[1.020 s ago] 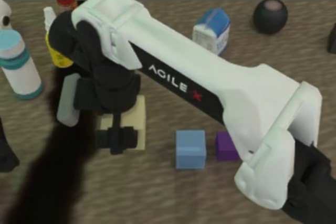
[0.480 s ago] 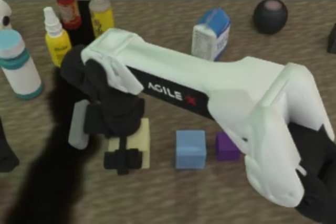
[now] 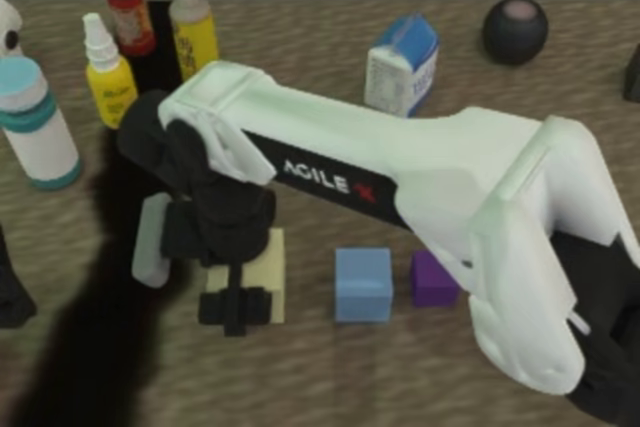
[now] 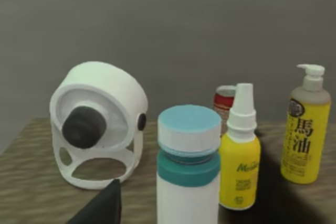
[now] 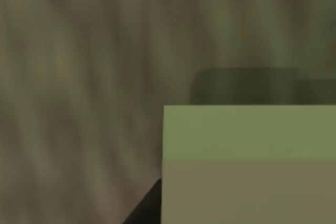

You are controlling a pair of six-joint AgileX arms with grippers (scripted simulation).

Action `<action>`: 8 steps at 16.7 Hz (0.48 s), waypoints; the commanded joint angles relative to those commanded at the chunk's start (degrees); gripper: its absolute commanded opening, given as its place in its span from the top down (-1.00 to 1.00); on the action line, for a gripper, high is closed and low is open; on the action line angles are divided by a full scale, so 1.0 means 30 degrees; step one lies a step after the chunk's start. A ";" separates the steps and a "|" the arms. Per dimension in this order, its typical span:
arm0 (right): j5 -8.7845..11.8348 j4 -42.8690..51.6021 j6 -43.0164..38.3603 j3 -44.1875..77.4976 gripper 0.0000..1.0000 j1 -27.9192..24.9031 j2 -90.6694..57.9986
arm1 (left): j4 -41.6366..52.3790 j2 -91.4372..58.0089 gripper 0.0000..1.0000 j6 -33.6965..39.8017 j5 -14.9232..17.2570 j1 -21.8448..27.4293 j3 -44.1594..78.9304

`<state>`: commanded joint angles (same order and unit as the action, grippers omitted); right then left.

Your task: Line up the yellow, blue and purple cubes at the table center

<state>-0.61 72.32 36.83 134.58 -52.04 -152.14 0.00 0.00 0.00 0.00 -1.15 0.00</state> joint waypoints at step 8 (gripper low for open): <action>0.0000 0.0000 0.0000 0.0000 -0.51 0.0000 0.0000 | 0.0000 0.0000 -1.00 0.0000 0.0000 0.0000 0.0000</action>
<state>-0.61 72.32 36.83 134.58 -52.04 -152.14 0.00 0.00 0.00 0.00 -1.15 0.00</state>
